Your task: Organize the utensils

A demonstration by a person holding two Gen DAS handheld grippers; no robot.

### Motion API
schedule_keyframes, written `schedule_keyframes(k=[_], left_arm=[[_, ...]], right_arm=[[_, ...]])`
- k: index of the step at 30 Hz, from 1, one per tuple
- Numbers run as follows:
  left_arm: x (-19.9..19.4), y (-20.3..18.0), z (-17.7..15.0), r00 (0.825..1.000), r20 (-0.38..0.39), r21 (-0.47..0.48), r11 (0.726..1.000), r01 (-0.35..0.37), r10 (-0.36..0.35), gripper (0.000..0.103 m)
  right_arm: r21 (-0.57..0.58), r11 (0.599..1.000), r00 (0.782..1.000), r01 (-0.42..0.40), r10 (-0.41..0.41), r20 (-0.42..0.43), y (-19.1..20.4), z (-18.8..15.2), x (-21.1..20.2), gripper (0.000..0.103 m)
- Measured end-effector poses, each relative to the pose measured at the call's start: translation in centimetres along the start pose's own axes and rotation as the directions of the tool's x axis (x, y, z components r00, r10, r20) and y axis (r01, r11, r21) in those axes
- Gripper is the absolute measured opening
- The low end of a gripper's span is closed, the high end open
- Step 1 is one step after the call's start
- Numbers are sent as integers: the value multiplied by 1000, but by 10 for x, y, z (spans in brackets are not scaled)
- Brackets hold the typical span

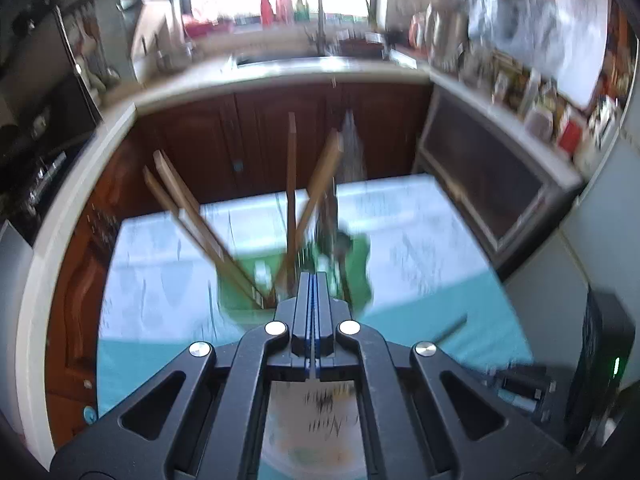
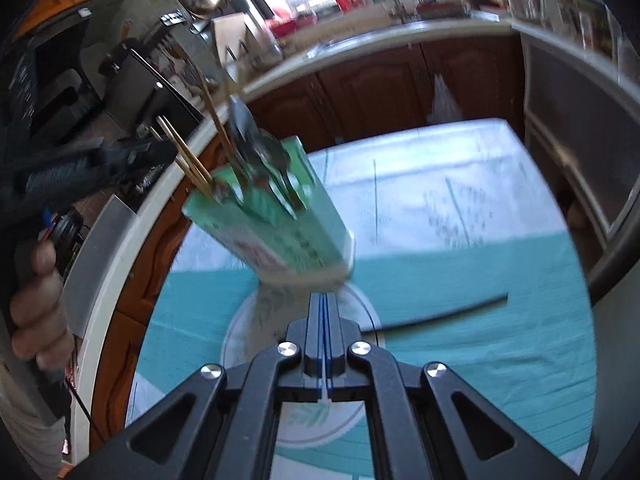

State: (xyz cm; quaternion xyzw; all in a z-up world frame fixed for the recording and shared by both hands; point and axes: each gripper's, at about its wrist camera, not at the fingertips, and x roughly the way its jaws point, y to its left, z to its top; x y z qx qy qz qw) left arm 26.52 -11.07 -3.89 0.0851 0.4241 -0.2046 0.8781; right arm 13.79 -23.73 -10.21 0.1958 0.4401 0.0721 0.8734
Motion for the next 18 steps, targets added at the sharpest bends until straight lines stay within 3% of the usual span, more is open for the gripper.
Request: schedule_keyframes(k=[3,6,9,13,18], left_arm=[[15,4,-28,995,-95,-16,999,29,-30,0],[27,16,-62,974,-209,-84,994,68,-84,0],[32,27,-102,943,-306,-155,984,90,-134,0],[25,32,-151,915,-366,-209,973,97,-170,0],[29,36,-212,852,-483,-283,957,67,-202,0]], right_arm=[[56,998,996,-10,15,-85,-11,-7,16,0],[143,990,986,-8,32,-163,-22,-14,31,1],[207,978,980,19,23,-198,-32,-17,41,6],[329,942,977,62,11,-215,-51,-13,48,17],[433,889,958,147,-19,-287,-66,-4,65,19]])
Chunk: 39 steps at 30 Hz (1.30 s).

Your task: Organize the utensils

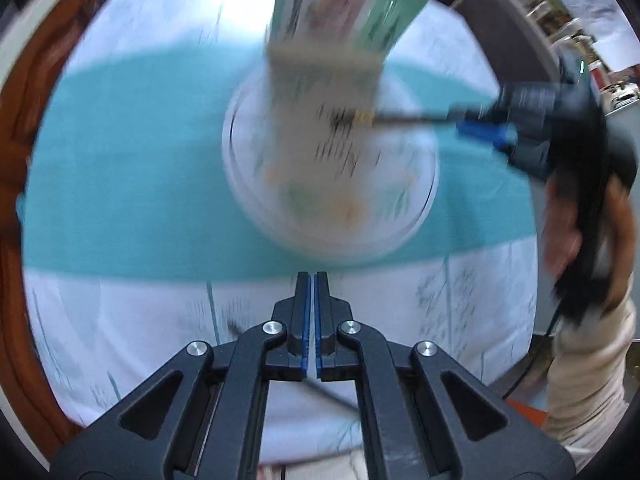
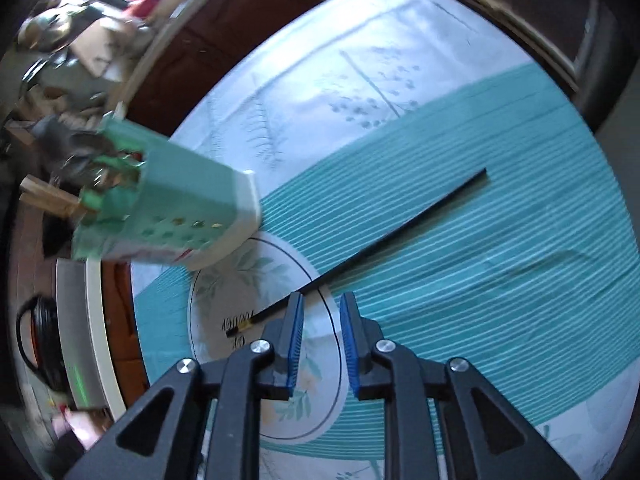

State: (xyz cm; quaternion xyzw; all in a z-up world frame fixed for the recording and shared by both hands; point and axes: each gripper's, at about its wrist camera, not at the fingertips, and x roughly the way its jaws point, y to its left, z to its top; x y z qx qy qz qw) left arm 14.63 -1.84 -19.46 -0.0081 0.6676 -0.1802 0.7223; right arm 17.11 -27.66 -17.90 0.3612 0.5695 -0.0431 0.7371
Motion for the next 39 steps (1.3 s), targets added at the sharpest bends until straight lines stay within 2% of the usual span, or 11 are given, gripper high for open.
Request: schedule_keyframes(k=[2,7,12,16,22,27,32,37,39], left_arm=[[13,6,-14,999,-47,-23,1000,-1,0,0],[22,9,-31,996,-85,-40,999,-2,-1,0],[35,5,-40,991,-132,-32,999,-7,3,0],[48,7,-46,983,-182,-56,998,-1,-9,0],[51,8,-47,981,-193,-64,998,-4,-8,0],[53,3,-44,978,-211,-54,998,-14,2,0],[56,0,-39,975,-223,-63,998,-15,1,0],[55,-14,-33,981,-184,22,998,-54,57,0],[56,-21,-28,982,-170,65,996,-67,78,0]], right_arm=[[14,1000,1000,23,-22,-20,5,5,6,19],[21,986,986,163,-162,-27,19,14,17,19],[-18,956,956,292,-292,-26,33,19,27,19],[-59,931,932,359,-361,-17,44,18,37,19],[-111,910,916,400,-402,12,54,19,43,23],[-266,861,898,434,-437,53,73,13,50,24],[-372,830,903,416,-423,67,87,-1,55,24],[-461,806,919,371,-391,55,78,-22,48,23],[-507,785,922,355,-385,49,73,-36,41,21]])
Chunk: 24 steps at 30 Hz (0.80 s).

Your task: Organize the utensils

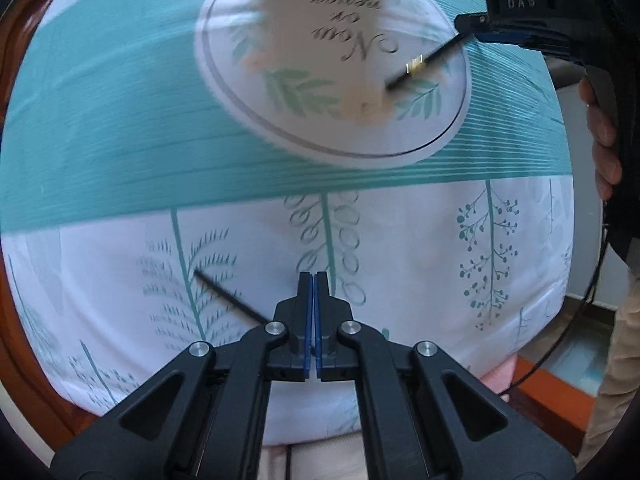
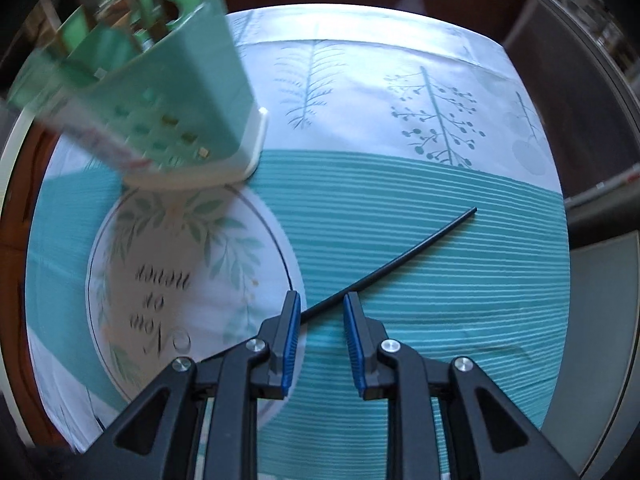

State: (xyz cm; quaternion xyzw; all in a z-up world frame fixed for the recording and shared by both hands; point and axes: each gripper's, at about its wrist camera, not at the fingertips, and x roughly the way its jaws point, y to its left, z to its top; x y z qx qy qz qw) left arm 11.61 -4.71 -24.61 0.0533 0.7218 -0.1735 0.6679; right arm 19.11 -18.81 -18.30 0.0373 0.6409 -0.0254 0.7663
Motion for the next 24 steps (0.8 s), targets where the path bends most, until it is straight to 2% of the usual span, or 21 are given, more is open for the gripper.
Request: schedule_keyframes(k=[4,6,9,14,15,16,20,24], left_arm=[[-2,-10,15,1000,25,64,998,-13,12,0],[-3,-12,21,1000,30,78,997,-9,6,0],[-4,-14,26,999,32,75,997,-3,0,0],[-6,-9,26,1000,4,14,1000,7,-7,0],[-7,-6,26,1000,-3,0,1000,10,-10,0],[-8,-4,25,1000,-8,-19,1000,12,-12,0],[-18,5,17,1000,-10,-70,997,18,-18,0],[-31,4,4,999,4,-115,993,38,-38,0]], right_arm=[[-110,994,1000,-23,20,-21,6,-22,1,20],[-194,981,1000,5,-6,-1,14,-34,-1,17],[-237,971,1000,-21,17,-22,20,-47,-4,17],[-208,976,997,-59,46,-68,21,-56,-7,15],[-209,977,997,-46,32,-66,19,-57,-8,8],[-213,977,998,-28,15,-62,17,-56,-6,7],[-240,971,999,8,-19,-46,23,-62,-8,6],[-243,970,999,-16,5,-45,28,-75,-14,5]])
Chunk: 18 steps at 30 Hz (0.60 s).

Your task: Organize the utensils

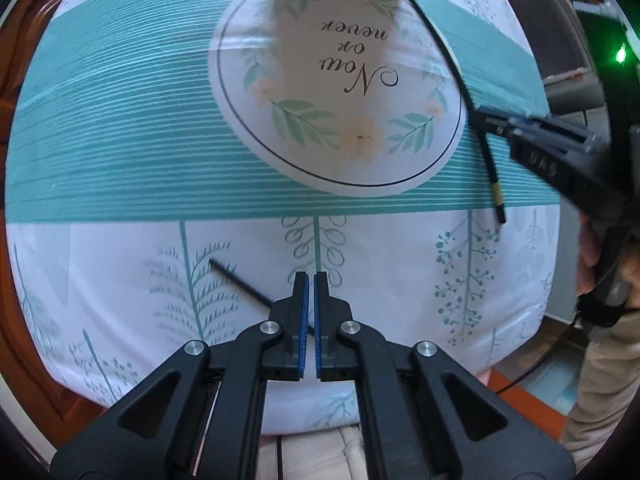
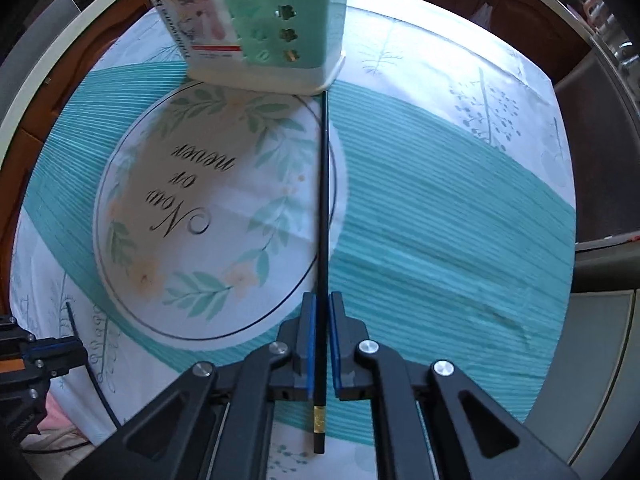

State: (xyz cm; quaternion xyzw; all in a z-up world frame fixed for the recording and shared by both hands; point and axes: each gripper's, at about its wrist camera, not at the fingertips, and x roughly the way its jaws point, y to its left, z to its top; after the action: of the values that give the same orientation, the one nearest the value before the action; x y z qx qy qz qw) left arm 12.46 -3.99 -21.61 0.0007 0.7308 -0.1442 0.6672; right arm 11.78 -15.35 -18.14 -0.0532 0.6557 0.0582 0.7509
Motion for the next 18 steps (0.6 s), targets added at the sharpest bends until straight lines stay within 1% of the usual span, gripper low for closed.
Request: schedule_keyframes(k=[3,5,8,10,15,18], left_arm=[[-10,2,-7,1000,6,-28,999,15,-15,0],[-13,10,-12,1000,-5,-46,999,16,-16,0],[-6,17,-19,998,-53,-81,996,24,-28,0],[6,15,-24,995,-89,-117,993,24,-34,0],[15,25,-24,993,-121,-180,984,-8,-14,0],[19,30,-28,989,-146,-227,973,-29,-4,0]], right_arm=[[37,998,999,-49,49,18,0,-12,0,5],[56,996,997,-72,71,35,-2,-19,-3,5],[85,990,993,-113,109,48,-12,-31,-8,5],[102,986,990,-132,127,54,-16,-38,-9,5],[115,981,986,-159,151,74,-21,-51,-13,5],[120,978,983,-170,161,83,-34,-46,-12,5]])
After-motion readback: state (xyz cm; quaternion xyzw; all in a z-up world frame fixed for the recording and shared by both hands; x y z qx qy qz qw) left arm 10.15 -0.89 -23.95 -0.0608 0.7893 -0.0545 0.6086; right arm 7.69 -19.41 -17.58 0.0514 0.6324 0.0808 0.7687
